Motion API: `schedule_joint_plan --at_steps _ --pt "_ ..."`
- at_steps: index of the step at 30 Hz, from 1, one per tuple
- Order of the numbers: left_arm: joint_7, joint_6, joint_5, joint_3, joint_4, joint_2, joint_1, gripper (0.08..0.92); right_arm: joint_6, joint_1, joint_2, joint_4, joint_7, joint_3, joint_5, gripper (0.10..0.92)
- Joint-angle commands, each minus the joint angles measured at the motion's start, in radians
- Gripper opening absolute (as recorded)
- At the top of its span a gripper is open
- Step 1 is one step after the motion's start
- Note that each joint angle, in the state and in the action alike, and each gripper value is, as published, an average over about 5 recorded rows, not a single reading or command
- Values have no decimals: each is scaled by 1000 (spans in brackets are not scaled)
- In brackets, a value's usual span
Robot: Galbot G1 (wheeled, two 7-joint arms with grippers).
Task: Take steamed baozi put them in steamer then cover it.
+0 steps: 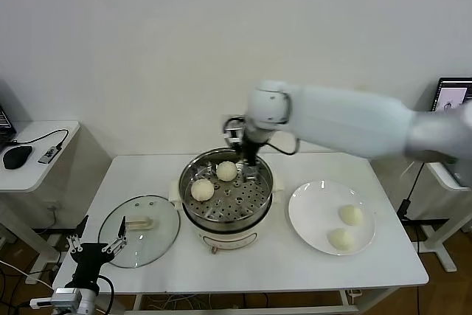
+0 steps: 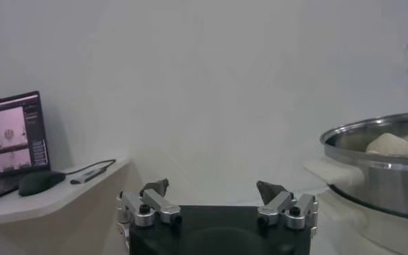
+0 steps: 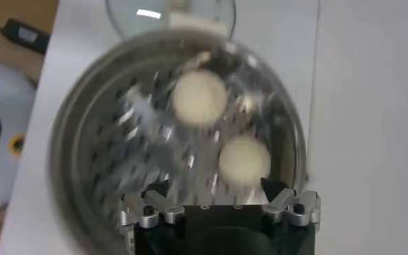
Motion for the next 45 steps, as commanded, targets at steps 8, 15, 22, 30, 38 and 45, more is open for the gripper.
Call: schedule_joint_plan --at_steps 8,15,22,30,38,45 --pt "3 9 1 5 10 -2 -5 823 228 -112 -698 353 -147 -7 -346 823" --pt "2 9 7 3 4 -13 3 823 268 -379 -740 327 -127 164 -446 823" --pt "3 10 13 -1 -3 -22 9 823 268 -602 -686 233 -88 338 -489 823" --pt "2 9 14 -15 -4 -28 20 823 268 -690 -608 127 -81 402 -513 823" --pt "2 6 16 -17 2 -33 16 823 270 -727 -571 73 -83 422 -514 823" --pt "2 6 18 -16 1 -30 12 823 275 -749 -542 23 -81 444 -523 823"
